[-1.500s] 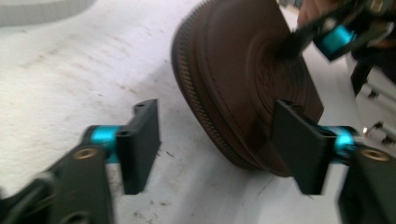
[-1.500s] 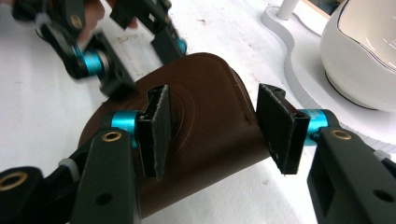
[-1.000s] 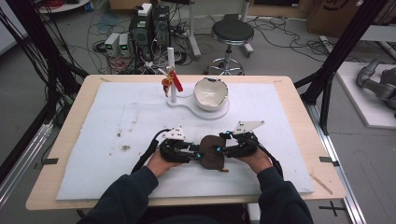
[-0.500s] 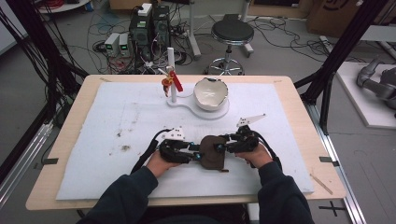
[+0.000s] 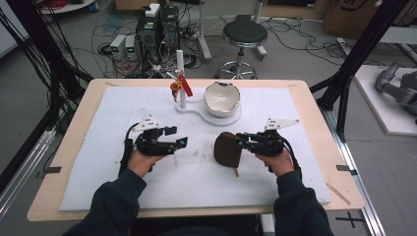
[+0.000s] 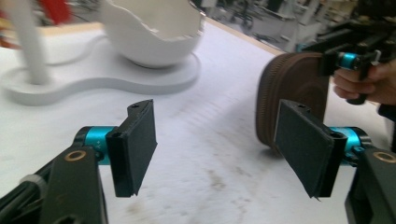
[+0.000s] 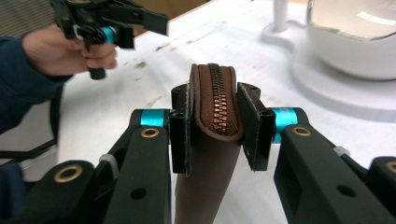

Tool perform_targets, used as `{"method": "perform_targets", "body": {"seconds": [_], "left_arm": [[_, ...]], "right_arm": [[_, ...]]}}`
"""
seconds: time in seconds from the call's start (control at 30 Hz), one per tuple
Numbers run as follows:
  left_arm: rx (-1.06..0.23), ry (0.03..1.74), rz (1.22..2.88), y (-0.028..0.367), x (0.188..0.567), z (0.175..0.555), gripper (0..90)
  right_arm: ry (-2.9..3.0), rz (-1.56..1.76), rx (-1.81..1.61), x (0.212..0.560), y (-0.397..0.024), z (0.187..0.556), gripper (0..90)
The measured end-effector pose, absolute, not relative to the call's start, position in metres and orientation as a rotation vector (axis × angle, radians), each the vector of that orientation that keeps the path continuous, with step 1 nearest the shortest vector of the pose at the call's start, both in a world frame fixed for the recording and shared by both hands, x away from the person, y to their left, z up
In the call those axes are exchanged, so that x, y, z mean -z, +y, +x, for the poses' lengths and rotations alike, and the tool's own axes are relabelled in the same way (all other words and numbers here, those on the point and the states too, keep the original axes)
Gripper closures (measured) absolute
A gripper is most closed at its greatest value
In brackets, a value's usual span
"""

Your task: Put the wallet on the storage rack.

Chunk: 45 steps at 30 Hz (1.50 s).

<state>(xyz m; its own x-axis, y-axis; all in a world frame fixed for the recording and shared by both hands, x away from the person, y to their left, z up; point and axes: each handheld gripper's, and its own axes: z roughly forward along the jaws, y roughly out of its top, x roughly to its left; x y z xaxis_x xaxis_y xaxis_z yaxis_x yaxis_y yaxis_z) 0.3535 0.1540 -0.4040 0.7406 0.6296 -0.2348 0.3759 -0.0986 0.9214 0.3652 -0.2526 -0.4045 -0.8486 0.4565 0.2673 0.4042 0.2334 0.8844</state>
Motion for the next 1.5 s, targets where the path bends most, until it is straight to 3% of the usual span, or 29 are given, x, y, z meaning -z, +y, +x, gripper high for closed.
{"method": "perform_targets", "body": {"seconds": [0.43, 1.1, 1.5], "left_arm": [[-0.460, 0.896, 1.678, 0.219, 0.407, 0.353, 24.1], [-0.444, 0.935, 1.652, 0.224, 0.413, 0.359, 24.1], [-0.431, 0.943, 1.641, 0.226, 0.414, 0.360, 24.1]], "right_arm": [[2.309, 0.740, -1.603, 0.367, -0.246, 0.372, 69.3], [2.182, 0.696, -1.582, 0.299, -0.222, 0.444, 69.4], [2.052, 0.721, -1.497, 0.308, -0.211, 0.485, 69.3]]}}
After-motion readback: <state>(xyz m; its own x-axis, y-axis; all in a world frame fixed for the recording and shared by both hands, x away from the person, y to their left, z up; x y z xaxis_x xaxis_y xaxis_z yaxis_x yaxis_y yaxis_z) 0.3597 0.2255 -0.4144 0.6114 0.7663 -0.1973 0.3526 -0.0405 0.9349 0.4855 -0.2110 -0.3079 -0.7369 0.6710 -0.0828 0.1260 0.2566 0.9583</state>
